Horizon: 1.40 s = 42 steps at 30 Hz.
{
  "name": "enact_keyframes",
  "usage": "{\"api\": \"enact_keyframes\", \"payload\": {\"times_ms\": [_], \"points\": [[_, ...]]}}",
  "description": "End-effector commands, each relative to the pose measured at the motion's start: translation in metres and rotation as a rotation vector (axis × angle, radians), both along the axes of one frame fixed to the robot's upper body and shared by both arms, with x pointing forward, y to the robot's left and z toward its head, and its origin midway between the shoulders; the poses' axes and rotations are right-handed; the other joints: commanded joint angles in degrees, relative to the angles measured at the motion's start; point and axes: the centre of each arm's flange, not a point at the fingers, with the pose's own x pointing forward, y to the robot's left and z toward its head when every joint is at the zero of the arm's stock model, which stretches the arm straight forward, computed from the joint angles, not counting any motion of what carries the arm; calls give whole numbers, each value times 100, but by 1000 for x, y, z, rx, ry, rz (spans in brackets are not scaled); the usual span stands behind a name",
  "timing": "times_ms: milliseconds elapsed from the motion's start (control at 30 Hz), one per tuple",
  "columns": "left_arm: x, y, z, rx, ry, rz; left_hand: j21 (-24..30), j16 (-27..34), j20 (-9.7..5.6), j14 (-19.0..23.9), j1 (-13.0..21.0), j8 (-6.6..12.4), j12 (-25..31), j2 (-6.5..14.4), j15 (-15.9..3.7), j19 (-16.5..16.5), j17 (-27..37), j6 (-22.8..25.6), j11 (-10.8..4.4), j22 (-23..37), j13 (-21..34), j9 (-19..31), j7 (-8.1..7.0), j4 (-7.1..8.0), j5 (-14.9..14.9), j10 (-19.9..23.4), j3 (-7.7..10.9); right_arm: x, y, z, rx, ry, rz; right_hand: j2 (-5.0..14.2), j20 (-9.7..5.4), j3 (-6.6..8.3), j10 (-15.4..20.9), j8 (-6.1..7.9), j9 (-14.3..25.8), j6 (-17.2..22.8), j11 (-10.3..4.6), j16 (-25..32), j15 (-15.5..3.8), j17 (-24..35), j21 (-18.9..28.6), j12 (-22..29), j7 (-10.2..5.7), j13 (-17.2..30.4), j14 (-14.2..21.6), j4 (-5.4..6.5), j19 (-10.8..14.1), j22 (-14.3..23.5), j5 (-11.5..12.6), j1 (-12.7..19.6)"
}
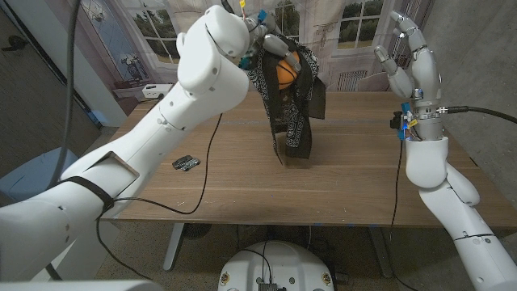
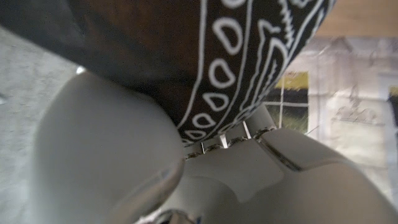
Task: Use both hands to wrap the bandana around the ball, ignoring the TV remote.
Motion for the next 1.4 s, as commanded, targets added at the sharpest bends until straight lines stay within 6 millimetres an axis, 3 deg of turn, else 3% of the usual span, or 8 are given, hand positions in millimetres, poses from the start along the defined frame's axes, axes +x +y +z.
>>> {"api": "enact_keyframes", "payload": {"times_ms": [33, 200, 300, 567, 833, 1100, 1400], "points": [[74, 18, -31, -20, 473, -15, 156, -19, -1162, 1131, 1849, -33, -24, 1774, -1672, 611, 24, 123, 1, 0, 53, 272, 141, 57, 58, 26, 840, 4, 8, 3, -23, 9, -19, -7, -1, -18, 62, 4, 10, 53, 3, 41, -32, 8, 11, 54, -20, 18, 32, -17, 26, 17, 20, 13], [104, 15, -52, 13, 557, 5, 186, -37, -1163, 1135, 1841, -48, -48, 1769, -1669, 585, 35, 120, 7, -14, 62, 284, 130, 58, 66, 27, 857, 5, 9, 3, -22, 15, -17, -9, -1, -18, 74, 0, 10, 62, 1, 42, -25, -1, 8, 55, -25, 17, 45, -20, 34, 17, 23, 15], [106, 18, -55, 19, 532, 21, 201, -43, -1163, 1145, 1835, -58, -53, 1769, -1670, 574, 41, 133, 0, -20, 79, 275, 127, 61, 70, 23, 866, 6, 9, 4, -19, 23, -20, -5, -10, -17, 92, -4, 10, 68, -17, 46, -29, -7, 8, 57, -28, 16, 63, -18, 50, 17, 27, 11], [85, 26, -49, 88, 249, 160, 253, -59, -1162, 1170, 1817, -76, -81, 1763, -1648, 547, 60, 171, -9, -38, 92, 273, 122, 65, 76, 43, 887, 12, 12, 9, -18, 40, -25, -2, -18, -17, 95, -13, 10, 73, -15, 41, -43, -18, 4, 50, -33, 13, 63, -15, 65, 17, 31, 4], [69, 7, -57, 359, -79, 466, 316, -103, -1157, 1128, 1806, -98, -129, 1736, -1596, 496, 93, 267, -51, -62, 94, 231, 55, 62, 69, 68, 911, 21, 15, 14, -23, 53, -17, -10, -18, -21, 100, -21, 10, 77, -28, 33, -37, -31, -4, 45, -41, 12, 58, -15, 67, 18, 34, -1], [87, 1, -80, 576, -301, 653, 368, -123, -1149, 1121, 1781, -118, -165, 1726, -1603, 465, 123, 328, -108, -76, 83, 193, 2, 77, 50, 103, 922, 26, 20, 18, -24, 69, -16, -10, -20, -23, 101, -28, 10, 88, -13, 31, -28, -44, -12, 37, -40, 10, 69, -15, 76, 18, 39, -5], [120, 18, -97, 569, -494, 704, 427, -130, -1147, 1171, 1755, -136, -206, 1707, -1613, 428, 154, 408, -129, -92, 70, 143, -5, 83, 23, 139, 933, 32, 24, 22, -32, 95, -27, -9, -18, -23, 105, -39, 11, 87, -15, 25, -29, -54, -21, 31, -39, 8, 63, -12, 80, 19, 44, -15]]}}
